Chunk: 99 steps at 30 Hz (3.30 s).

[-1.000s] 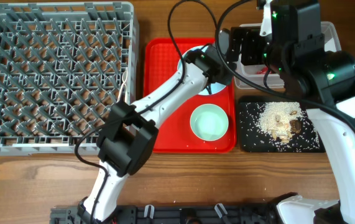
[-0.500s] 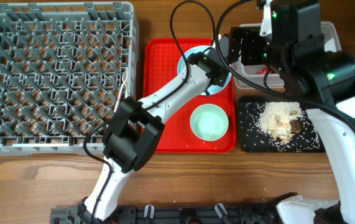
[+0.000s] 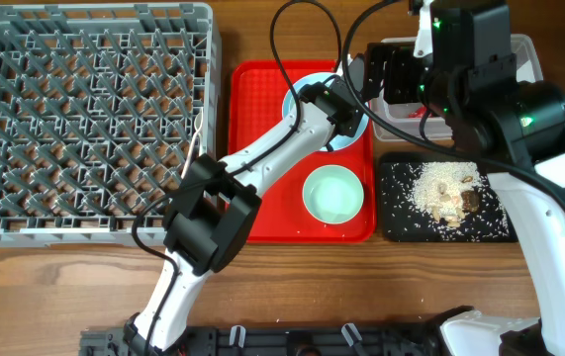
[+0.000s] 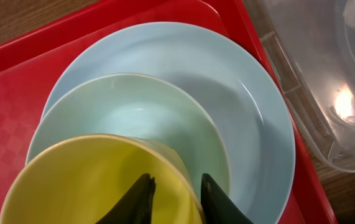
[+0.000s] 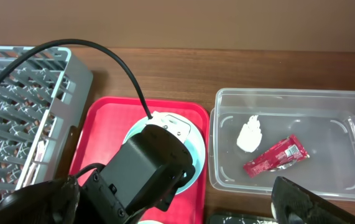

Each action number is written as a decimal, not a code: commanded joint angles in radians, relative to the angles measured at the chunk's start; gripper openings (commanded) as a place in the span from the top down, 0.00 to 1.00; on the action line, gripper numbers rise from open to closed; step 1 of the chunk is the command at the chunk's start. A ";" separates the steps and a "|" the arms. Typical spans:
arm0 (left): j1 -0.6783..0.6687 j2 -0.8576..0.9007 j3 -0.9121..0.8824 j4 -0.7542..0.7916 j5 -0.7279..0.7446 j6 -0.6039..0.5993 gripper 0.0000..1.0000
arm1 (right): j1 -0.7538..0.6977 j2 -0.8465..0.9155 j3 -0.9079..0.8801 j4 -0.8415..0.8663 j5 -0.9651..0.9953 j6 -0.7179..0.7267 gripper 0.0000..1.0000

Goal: Sort waste into correct bins and load items into the dishwasher rack
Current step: 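Close the left gripper on the yellow cup rim, then lift the yellow cup and carry it left over the dish rack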

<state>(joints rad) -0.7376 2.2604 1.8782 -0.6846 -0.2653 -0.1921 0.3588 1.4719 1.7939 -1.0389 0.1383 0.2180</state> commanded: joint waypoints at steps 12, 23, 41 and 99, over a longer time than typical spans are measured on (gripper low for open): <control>0.003 -0.082 0.003 -0.017 0.048 0.009 0.69 | -0.003 0.011 -0.003 0.002 -0.006 -0.008 0.00; 0.003 -0.034 0.003 -0.055 0.089 0.010 0.82 | -0.003 0.011 -0.003 0.002 -0.006 -0.008 0.00; 0.006 -0.010 0.004 -0.041 -0.012 0.002 0.96 | -0.003 0.011 -0.003 0.002 -0.006 -0.008 0.00; 1.072 0.122 0.005 -0.179 1.304 0.028 0.76 | -0.003 0.011 -0.003 0.002 -0.006 -0.008 0.00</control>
<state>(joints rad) 0.3294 2.3508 1.8923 -0.8379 1.2549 -0.1680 0.3588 1.4719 1.7939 -1.0393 0.1383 0.2180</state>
